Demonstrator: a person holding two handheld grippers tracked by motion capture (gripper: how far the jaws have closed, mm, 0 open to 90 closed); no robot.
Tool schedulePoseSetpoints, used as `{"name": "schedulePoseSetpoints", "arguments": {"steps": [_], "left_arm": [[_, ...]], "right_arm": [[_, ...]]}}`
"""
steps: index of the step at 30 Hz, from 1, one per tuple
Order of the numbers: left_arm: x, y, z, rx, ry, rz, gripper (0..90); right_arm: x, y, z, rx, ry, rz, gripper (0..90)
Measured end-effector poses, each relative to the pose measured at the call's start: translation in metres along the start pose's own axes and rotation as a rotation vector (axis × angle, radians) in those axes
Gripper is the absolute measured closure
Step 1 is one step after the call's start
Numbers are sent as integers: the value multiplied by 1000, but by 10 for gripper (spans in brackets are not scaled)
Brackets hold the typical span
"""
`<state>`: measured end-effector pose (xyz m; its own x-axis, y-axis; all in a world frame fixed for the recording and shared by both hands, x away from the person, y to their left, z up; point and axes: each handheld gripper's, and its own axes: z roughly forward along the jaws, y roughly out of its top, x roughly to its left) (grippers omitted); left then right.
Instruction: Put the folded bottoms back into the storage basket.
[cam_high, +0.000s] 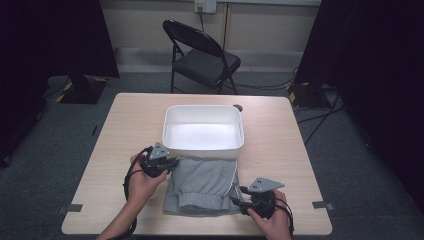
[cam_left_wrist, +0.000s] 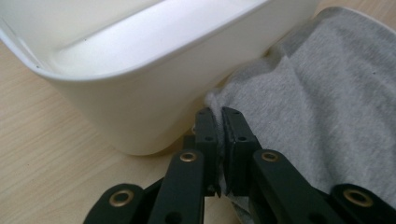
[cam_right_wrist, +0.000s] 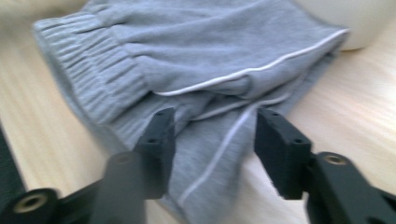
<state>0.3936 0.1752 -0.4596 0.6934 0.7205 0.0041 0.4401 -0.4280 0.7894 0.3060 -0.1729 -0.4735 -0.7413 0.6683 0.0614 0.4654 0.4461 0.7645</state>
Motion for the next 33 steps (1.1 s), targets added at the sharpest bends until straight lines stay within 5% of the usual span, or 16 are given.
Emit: {"name": "schedulePoseSetpoints", "arguments": {"steps": [4,10,22,26,30,33], "left_arm": [[0,-3,2,7,7,10,860],[1,-7,4,1,7,-3,856],[3,-12,2,-17,15,-8,825],[9,-17,3,-30,34,-47,718],[12,-22,11,-18,50,-83,467],[12,-23,19,4,77,-104,384]], "right_arm": [[4,-6,11,47,22,-38,323],[6,-11,18,90,25,-60,301],[10,-7,16,118,38,-108,630],[10,-7,16,126,43,-104,687],[10,-6,16,129,55,-95,720],[9,-6,15,129,60,-91,725]]}}
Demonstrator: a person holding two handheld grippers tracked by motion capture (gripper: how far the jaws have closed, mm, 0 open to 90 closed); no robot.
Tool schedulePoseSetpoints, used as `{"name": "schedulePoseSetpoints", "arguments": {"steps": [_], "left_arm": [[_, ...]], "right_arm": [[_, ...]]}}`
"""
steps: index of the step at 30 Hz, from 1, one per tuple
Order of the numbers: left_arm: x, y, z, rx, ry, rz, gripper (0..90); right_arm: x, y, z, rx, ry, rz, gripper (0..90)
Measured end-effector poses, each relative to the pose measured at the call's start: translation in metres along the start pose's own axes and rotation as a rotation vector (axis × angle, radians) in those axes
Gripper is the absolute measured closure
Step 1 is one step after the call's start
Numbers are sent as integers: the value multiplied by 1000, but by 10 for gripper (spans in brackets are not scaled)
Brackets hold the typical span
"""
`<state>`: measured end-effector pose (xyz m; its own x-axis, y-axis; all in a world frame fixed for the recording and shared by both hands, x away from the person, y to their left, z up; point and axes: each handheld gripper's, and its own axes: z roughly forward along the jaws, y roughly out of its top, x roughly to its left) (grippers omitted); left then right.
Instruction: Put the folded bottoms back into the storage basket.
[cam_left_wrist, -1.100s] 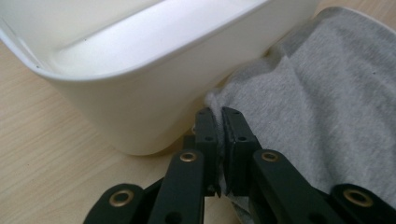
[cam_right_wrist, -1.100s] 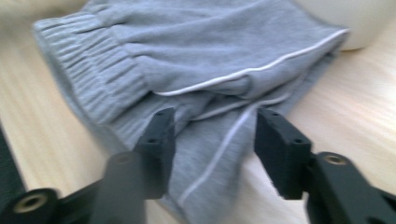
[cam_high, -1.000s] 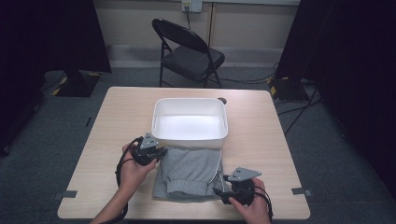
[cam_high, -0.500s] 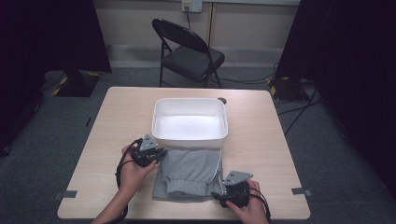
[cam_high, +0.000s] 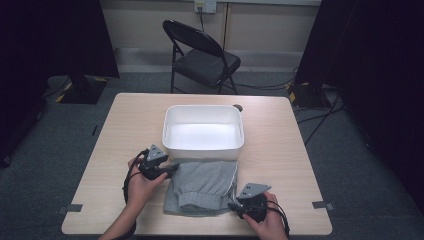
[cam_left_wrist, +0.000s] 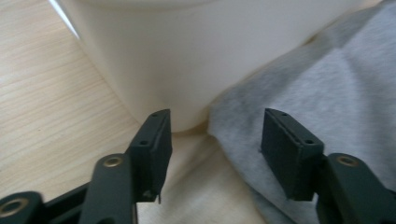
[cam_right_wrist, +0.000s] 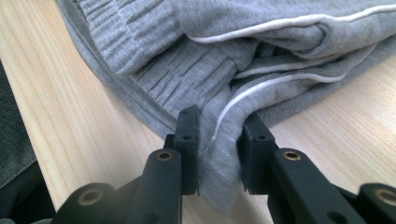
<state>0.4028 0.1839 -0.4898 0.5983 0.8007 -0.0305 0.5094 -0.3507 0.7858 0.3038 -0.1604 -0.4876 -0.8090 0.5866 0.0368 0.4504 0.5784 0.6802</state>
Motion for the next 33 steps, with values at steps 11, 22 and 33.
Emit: {"name": "schedulePoseSetpoints", "arguments": {"steps": [11,22,33], "left_arm": [[-7,-4,9,52,-97,-6,624],[-22,16,-10,37,-90,68,867],[-31,39,-36,-35,-123,86,870]], "right_arm": [[1,1,0,4,-3,2,748],[-1,3,-4,-32,9,30,788],[-3,14,-23,-119,27,67,798]]}}
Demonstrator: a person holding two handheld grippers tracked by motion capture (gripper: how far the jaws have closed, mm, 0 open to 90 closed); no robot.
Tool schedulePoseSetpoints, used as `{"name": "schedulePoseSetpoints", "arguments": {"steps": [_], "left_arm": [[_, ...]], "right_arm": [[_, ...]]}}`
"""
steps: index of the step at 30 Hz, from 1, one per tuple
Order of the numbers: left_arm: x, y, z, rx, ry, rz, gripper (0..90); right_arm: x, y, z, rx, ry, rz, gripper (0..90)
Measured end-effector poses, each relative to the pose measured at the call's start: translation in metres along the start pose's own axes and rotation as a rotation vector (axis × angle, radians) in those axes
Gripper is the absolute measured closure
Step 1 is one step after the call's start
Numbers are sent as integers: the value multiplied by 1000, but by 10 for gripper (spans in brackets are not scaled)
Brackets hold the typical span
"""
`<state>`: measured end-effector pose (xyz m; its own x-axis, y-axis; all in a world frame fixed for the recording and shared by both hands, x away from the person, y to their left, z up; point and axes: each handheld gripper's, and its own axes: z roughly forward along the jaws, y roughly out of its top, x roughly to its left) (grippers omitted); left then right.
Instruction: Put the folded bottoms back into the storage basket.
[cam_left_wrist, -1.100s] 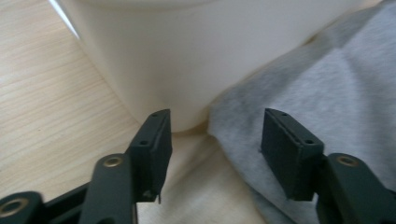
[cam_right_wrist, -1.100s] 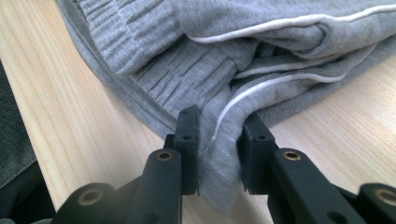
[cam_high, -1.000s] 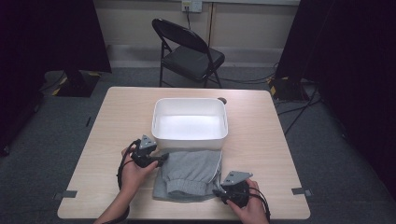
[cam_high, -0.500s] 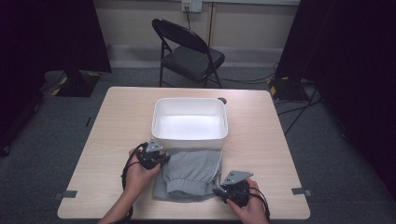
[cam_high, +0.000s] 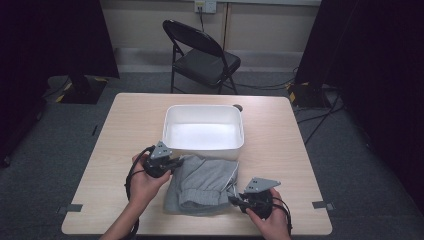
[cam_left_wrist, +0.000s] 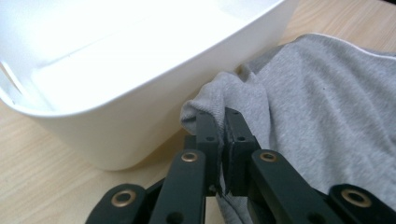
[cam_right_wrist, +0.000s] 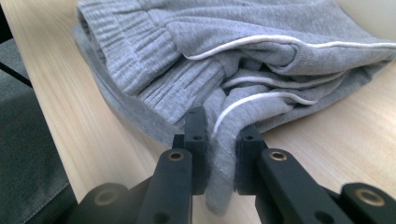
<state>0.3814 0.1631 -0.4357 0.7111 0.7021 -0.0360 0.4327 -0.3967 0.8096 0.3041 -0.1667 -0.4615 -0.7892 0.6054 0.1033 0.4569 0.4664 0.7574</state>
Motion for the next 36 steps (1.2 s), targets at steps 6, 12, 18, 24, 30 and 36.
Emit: {"name": "schedulePoseSetpoints", "arguments": {"steps": [6,12,18,24,30,36], "left_arm": [[-3,12,-10,-14,-2,17,870],[-3,25,-17,-26,-5,24,870],[-5,38,-26,-45,-17,20,871],[-7,50,-35,-54,-19,31,872],[-8,68,-45,-69,-16,40,873],[-8,84,-56,-96,-10,56,874]], "right_arm": [[-1,3,-7,-35,15,16,800],[-3,10,-18,-88,30,34,800],[0,20,-26,-106,33,20,801],[6,32,-36,-112,34,-11,801],[11,43,-47,-123,30,-28,801],[13,53,-55,-136,29,-44,801]]}}
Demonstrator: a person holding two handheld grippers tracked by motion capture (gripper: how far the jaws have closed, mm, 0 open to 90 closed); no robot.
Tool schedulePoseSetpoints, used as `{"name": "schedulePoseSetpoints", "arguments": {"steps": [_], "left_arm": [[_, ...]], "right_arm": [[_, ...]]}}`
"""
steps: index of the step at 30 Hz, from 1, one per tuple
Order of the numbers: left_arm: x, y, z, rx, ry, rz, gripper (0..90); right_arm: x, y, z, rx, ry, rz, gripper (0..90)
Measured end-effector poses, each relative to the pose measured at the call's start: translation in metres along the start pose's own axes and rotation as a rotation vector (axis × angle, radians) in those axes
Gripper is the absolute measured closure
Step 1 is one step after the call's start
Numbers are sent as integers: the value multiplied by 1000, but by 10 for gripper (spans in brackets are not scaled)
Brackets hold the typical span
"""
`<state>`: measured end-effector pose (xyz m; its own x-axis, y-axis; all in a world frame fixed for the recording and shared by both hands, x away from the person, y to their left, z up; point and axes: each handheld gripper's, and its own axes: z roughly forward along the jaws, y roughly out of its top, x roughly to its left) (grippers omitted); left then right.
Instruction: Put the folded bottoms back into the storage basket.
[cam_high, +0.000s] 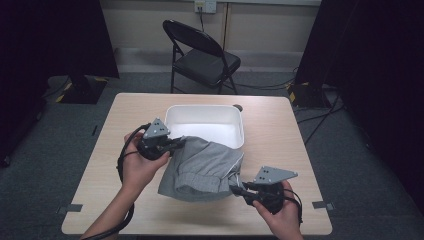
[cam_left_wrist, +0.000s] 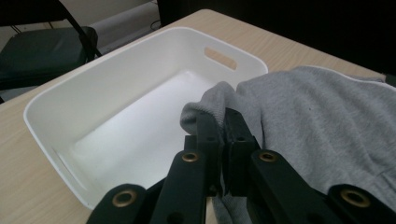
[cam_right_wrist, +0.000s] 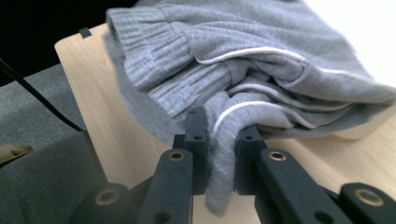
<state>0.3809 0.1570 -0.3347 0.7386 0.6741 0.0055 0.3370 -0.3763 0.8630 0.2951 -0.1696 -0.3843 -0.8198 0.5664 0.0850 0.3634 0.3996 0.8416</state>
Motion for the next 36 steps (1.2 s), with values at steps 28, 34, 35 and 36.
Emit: {"name": "schedulePoseSetpoints", "arguments": {"steps": [28,34,35,36], "left_arm": [[60,58,32,-19,75,-41,873],[74,62,44,-11,80,-49,873],[80,63,49,-5,81,-54,873],[80,63,49,-5,81,-54,873]], "right_arm": [[-48,60,13,-14,-51,-2,801],[-65,64,26,-5,-52,18,801],[-68,65,29,-3,-53,20,801],[-70,65,31,-1,-55,23,801]]}}
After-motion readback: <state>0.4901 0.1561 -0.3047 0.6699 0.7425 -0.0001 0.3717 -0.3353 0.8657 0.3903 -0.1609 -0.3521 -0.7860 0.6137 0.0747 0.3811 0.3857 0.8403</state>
